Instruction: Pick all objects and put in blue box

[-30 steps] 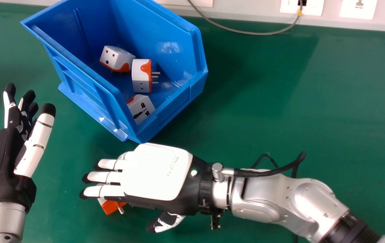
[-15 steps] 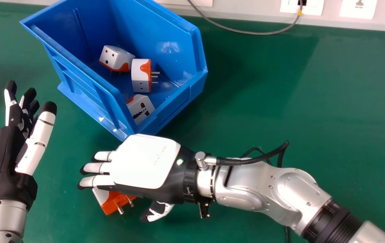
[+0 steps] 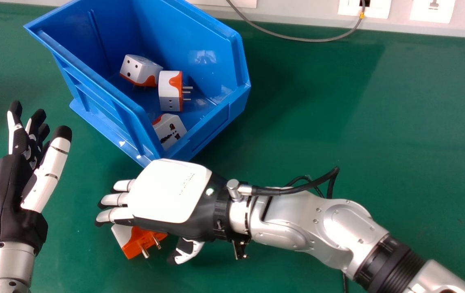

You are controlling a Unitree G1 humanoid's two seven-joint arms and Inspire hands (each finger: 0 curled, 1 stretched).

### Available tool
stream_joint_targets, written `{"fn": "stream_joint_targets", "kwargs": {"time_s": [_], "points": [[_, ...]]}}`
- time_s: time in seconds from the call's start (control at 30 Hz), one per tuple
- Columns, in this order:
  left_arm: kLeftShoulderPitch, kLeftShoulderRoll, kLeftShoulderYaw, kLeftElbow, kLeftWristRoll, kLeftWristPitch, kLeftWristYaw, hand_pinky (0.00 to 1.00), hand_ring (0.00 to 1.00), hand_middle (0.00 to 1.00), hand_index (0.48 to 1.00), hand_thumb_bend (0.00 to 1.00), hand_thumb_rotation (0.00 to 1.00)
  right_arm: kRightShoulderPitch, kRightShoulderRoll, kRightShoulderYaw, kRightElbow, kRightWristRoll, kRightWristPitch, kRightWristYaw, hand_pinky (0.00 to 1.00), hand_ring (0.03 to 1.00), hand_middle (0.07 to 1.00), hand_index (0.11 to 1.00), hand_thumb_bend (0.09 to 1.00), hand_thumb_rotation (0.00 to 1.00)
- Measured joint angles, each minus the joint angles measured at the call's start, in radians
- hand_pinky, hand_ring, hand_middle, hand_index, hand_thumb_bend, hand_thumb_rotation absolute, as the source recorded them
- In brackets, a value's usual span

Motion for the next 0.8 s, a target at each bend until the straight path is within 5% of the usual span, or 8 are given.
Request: {"fn": "stream_joint_targets", "kwargs": {"time_s": [0.6, 0.8], "points": [[-0.004, -0.007, -0.012, -0.007, 0.001, 0.004, 0.01, 0.96, 0.98, 0.97, 0.968, 0.4, 0.56, -0.045, 0.08, 0.032, 0.009, 0.002, 0.145, 0.165, 0.75, 0.874, 0.889, 0.851, 0.448, 0.0], [-0.006, -0.008, -0.012, -0.007, -0.019, 0.012, 0.001, 0.97, 0.98, 0.97, 0.967, 0.41, 0.55, -0.053, 0.093, 0.046, -0.001, 0.002, 0.17, 0.196, 0.75, 0.875, 0.881, 0.846, 0.441, 0.0]]}}
